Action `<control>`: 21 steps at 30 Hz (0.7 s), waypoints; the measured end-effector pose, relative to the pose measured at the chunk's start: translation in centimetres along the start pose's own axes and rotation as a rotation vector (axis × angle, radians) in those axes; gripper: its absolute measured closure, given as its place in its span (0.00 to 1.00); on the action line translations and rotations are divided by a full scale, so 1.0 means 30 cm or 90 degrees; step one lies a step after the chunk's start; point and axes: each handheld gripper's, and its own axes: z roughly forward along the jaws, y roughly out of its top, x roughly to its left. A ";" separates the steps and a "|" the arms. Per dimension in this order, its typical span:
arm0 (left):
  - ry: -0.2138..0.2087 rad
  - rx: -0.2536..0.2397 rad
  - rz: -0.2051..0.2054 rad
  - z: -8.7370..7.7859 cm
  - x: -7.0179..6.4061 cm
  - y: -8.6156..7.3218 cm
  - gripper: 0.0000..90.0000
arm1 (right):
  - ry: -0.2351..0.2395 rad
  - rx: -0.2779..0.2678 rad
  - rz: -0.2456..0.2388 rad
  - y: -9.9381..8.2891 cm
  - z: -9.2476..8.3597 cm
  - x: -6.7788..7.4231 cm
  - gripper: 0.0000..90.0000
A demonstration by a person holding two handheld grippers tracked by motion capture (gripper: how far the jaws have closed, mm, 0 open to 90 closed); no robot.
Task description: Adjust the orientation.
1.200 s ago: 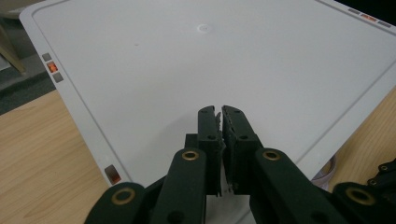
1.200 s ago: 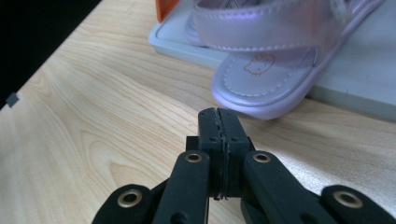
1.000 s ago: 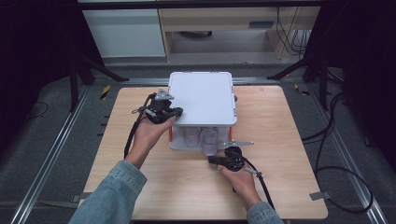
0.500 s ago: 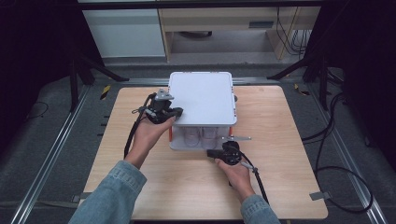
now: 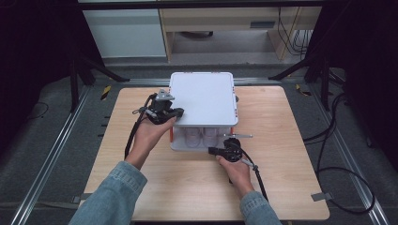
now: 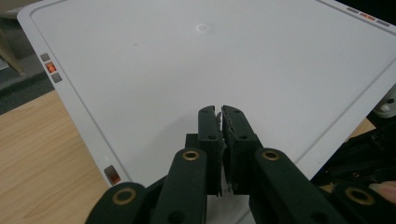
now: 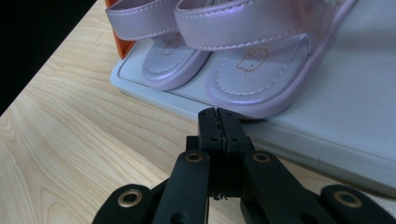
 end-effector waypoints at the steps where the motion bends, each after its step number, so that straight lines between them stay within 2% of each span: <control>1: 0.000 0.000 0.000 0.000 0.000 0.000 0.95 | 0.000 0.000 0.000 0.000 0.000 0.000 1.00; 8: 0.000 0.000 0.000 0.000 -0.001 0.000 0.95 | 0.002 0.000 0.011 0.006 0.008 -0.001 1.00; 13: 0.000 0.000 0.001 -0.001 0.000 0.000 0.95 | 0.002 0.003 0.003 0.003 0.010 0.000 1.00; 17: 0.006 -0.004 0.001 -0.007 0.001 -0.004 0.90 | 0.007 -0.003 -0.016 0.002 0.000 0.010 0.95; 18: 0.013 -0.015 0.001 -0.016 0.000 -0.010 0.86 | 0.010 -0.011 -0.026 0.002 -0.007 0.017 0.89; 19: 0.013 -0.015 0.001 -0.016 0.000 -0.010 0.82 | 0.010 -0.011 -0.026 0.002 -0.007 0.017 0.89; 20: 0.019 -0.020 0.004 -0.022 -0.001 -0.013 0.78 | 0.006 -0.019 -0.041 0.003 -0.018 0.024 0.83; 21: 0.022 -0.024 0.005 -0.028 -0.001 -0.015 0.78 | 0.006 -0.019 -0.041 0.003 -0.018 0.024 0.83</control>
